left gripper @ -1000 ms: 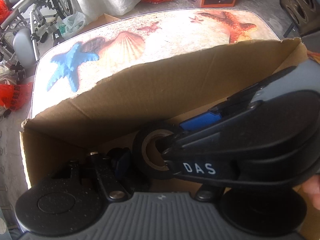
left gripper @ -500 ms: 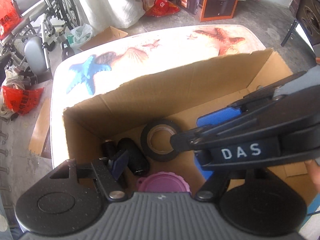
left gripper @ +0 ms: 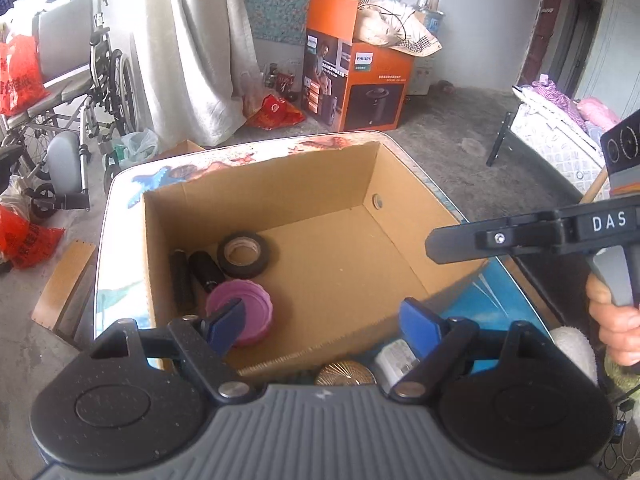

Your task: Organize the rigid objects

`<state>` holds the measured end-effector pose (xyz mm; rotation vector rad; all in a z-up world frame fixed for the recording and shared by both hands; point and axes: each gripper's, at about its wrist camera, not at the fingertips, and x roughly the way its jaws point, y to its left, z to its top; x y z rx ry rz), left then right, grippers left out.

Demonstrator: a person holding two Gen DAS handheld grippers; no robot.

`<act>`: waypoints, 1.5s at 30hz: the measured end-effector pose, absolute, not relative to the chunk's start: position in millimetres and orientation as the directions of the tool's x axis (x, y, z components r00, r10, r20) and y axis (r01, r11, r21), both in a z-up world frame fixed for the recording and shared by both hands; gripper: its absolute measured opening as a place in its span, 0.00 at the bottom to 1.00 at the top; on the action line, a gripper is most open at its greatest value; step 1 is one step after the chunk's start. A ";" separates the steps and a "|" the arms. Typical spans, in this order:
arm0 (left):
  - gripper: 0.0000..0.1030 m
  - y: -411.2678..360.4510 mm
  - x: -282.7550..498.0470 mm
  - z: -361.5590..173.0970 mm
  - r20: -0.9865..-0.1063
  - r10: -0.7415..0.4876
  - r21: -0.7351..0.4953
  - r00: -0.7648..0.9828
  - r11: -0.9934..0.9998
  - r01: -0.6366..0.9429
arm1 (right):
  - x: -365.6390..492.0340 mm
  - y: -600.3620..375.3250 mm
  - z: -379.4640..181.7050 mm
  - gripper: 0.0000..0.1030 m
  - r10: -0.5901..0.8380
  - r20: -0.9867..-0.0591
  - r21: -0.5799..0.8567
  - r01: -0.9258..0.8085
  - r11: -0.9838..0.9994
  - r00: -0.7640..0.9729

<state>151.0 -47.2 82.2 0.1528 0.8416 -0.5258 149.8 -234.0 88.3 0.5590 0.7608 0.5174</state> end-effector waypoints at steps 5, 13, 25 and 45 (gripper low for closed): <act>0.83 -65.4 99.3 29.3 -0.727 -0.407 -0.102 0.553 0.860 0.500 | 91.4 -246.6 38.2 0.51 0.580 -0.454 0.718 -0.108 0.687 0.676; 0.80 -115.1 64.8 -20.3 -0.697 -0.384 0.009 0.606 0.840 0.543 | 74.8 -236.1 -20.4 0.49 0.547 -0.501 0.751 0.023 0.660 0.671; 0.49 -133.7 89.1 -35.3 -0.716 -0.343 0.078 0.608 0.826 0.558 | 113.1 -236.6 -55.3 0.33 0.560 -0.518 0.777 0.082 0.624 0.646; 0.46 -165.6 70.0 -44.0 -0.738 -0.458 0.015 0.495 0.722 0.691 | 75.4 -260.3 -64.5 0.31 0.475 -0.551 0.747 0.152 0.647 0.686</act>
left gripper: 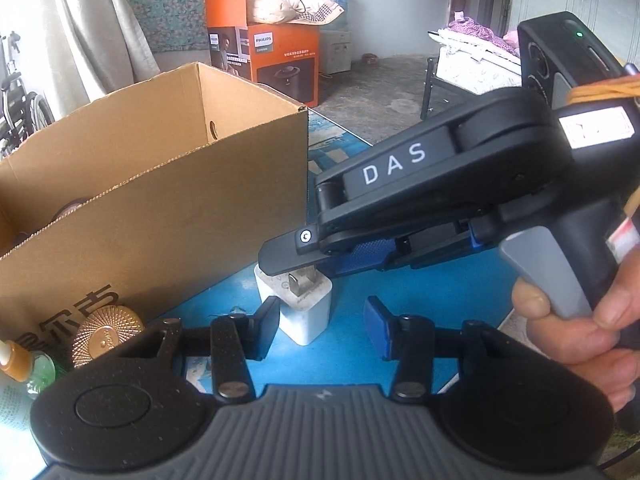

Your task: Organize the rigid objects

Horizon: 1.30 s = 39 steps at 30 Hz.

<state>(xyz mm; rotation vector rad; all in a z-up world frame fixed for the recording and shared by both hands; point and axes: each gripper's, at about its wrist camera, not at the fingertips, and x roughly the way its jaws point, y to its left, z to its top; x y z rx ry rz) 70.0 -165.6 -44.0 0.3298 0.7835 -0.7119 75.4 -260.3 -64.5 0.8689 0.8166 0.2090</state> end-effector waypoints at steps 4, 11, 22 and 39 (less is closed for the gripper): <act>0.54 -167.1 70.3 -43.5 -0.734 -0.442 0.037 0.516 0.732 0.680 | 72.5 -261.1 -65.0 0.32 0.482 -0.530 0.754 0.127 0.645 0.697; 0.66 -166.1 67.6 -42.4 -0.711 -0.401 0.099 0.577 0.756 0.648 | 63.2 -271.4 -59.8 0.52 0.459 -0.499 0.736 0.080 0.672 0.735; 0.81 -160.2 53.4 -36.7 -0.706 -0.473 -0.021 0.527 0.758 0.652 | 26.8 -291.9 -25.6 0.93 0.396 -0.399 0.668 -0.033 0.743 0.827; 0.81 -169.2 42.1 -37.0 -0.673 -0.442 -0.004 0.593 0.805 0.594 | -2.1 -276.1 17.1 0.99 0.180 -0.539 0.334 0.013 0.943 0.823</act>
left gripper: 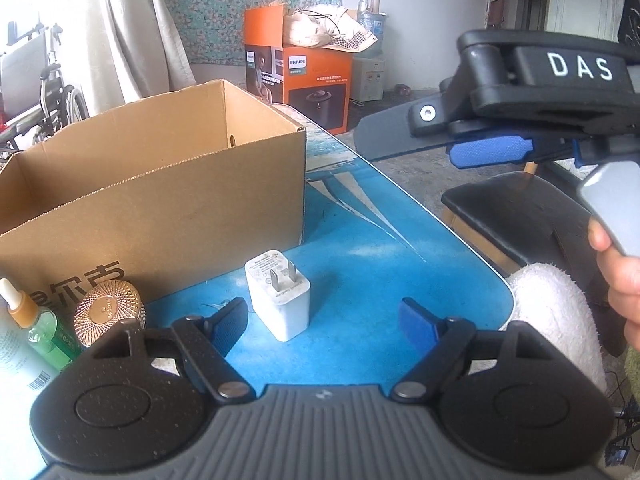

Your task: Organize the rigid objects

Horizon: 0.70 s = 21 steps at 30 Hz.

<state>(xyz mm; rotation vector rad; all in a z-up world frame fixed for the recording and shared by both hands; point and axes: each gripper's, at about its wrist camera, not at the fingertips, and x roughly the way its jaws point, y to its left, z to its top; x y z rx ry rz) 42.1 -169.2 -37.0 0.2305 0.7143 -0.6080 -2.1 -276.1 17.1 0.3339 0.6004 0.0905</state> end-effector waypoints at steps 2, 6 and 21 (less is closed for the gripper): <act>0.81 -168.5 40.9 -35.8 -0.667 -0.434 0.005 0.606 0.810 0.587 | -1.0 -273.1 21.0 0.99 0.155 -0.552 0.291 0.015 0.957 0.819; 0.81 -166.2 38.6 -34.3 -0.658 -0.426 0.013 0.620 0.817 0.576 | 1.3 -269.4 29.4 0.99 0.118 -0.556 0.225 0.012 0.974 0.823; 0.81 -156.4 33.9 -29.2 -0.642 -0.414 0.007 0.646 0.839 0.545 | -0.7 -262.1 58.6 0.99 0.058 -0.523 0.094 -0.011 0.996 0.851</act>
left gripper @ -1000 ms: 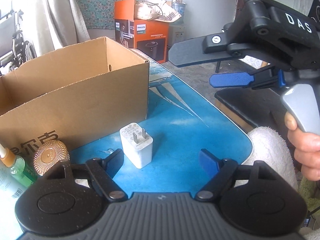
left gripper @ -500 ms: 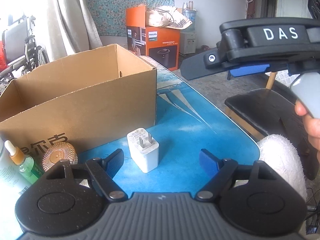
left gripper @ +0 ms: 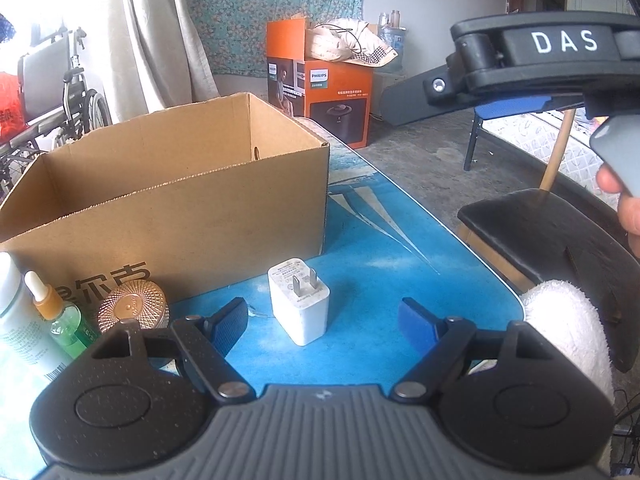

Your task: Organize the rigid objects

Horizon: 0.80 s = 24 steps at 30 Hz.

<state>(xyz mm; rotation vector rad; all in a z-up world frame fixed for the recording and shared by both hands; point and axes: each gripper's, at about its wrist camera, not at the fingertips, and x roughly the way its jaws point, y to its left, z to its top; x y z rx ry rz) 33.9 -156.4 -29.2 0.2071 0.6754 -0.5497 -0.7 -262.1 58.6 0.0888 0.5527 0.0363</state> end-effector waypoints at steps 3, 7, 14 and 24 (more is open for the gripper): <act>0.81 -154.7 31.8 -27.6 -0.641 -0.409 0.011 0.650 0.841 0.540 | -4.1 -260.0 61.3 0.99 0.088 -0.510 0.126 -0.027 0.992 0.856; 0.81 -152.0 26.0 -24.7 -0.631 -0.403 0.035 0.663 0.839 0.543 | -9.6 -256.1 62.4 0.99 0.128 -0.498 0.171 -0.048 0.984 0.857; 0.81 -148.7 22.7 -21.9 -0.628 -0.395 0.070 0.671 0.829 0.555 | -15.3 -253.0 59.8 0.99 0.150 -0.472 0.238 -0.038 0.970 0.868; 0.81 -141.4 26.0 -26.2 -0.635 -0.438 0.093 0.636 0.774 0.626 | -15.6 -253.1 43.7 0.99 0.174 -0.430 0.380 0.003 0.925 0.886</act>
